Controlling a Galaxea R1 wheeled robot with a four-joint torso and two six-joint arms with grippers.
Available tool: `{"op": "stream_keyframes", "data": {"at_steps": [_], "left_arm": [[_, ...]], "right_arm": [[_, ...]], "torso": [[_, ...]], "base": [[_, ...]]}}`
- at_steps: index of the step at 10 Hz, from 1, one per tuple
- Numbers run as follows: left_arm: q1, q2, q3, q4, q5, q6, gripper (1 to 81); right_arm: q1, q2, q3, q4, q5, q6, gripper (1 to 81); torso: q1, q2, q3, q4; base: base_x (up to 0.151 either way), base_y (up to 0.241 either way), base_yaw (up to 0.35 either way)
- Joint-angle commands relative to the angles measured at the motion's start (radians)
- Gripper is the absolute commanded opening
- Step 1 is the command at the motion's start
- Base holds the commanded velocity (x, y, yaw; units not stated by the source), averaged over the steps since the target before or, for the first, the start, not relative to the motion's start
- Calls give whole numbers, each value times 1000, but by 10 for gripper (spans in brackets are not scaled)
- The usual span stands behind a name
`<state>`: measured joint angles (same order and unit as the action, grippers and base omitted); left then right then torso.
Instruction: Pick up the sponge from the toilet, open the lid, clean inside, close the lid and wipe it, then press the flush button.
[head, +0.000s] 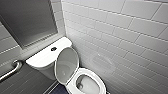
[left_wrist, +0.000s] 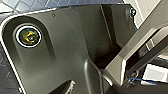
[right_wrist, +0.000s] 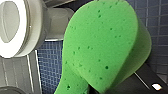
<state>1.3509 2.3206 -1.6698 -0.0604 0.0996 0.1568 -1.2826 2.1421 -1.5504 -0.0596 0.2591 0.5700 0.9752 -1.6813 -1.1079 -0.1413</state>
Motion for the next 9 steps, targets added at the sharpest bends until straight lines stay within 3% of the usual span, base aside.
{"op": "stream_keyframes", "data": {"at_steps": [1,5,8,9], "left_arm": [[-19,-27,24,-12,77,7,811],[-6,3,-24,-15,75,7,811],[17,25,-54,-15,29,6,811],[20,30,-59,-15,25,6,811]], "right_arm": [[149,-69,61,394,-224,-404,10],[414,-98,173,379,-262,-412,10],[591,-55,188,391,-388,-400,10],[620,-46,190,397,-397,-391,10]], "torso": [[0,0,0,0],[0,0,0,0],[0,0,0,0],[0,0,0,0]], "base": [[0,0,0],[0,0,0],[0,0,0],[0,0,0]]}}
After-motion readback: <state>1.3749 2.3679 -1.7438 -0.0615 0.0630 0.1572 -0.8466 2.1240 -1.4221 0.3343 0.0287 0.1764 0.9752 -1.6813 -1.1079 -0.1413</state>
